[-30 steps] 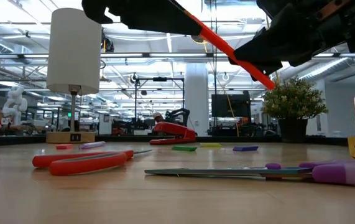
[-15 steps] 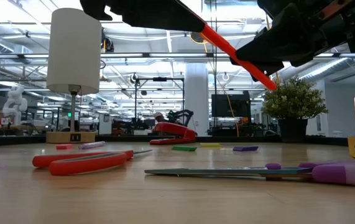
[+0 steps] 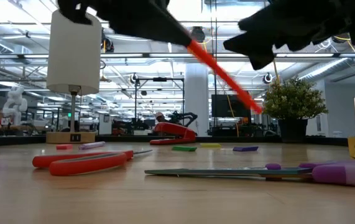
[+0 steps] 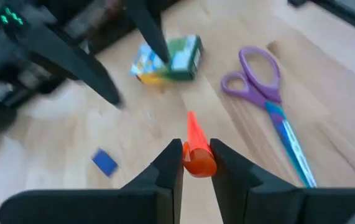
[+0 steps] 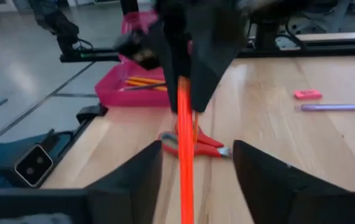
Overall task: Pack school essentials
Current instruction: Put the orange pen into the red supply box
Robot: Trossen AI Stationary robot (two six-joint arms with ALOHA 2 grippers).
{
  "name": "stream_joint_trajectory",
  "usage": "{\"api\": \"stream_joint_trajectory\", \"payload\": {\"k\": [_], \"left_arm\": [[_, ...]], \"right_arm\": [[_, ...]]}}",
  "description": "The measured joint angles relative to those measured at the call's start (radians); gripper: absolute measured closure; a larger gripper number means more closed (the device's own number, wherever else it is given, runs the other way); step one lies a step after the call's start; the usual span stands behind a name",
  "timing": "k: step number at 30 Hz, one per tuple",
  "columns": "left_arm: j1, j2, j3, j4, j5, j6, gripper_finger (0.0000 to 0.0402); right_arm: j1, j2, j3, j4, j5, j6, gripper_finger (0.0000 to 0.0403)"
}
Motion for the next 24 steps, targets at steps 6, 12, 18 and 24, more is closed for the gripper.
{"api": "stream_joint_trajectory", "payload": {"k": [6, 12, 18, 24], "left_arm": [[-0.089, -0.071, 0.000, -0.148, -0.070, -0.149, 0.0335], [-0.255, -0.213, 0.000, -0.416, -0.205, -0.394, 0.0333], [-0.416, -0.311, 0.000, -0.616, -0.248, -0.704, 0.0333], [-0.538, -0.324, 0.046, -0.796, -0.228, -0.945, 0.0333]], "right_arm": [[0.008, -0.096, -0.011, -0.130, 0.013, 0.011, 0.0162], [0.033, -0.144, -0.062, -0.195, 0.107, 0.027, 0.0163], [0.035, -0.154, -0.096, -0.206, 0.123, 0.030, 0.0167], [0.024, -0.154, -0.098, -0.200, 0.123, 0.006, 0.0167]]}}
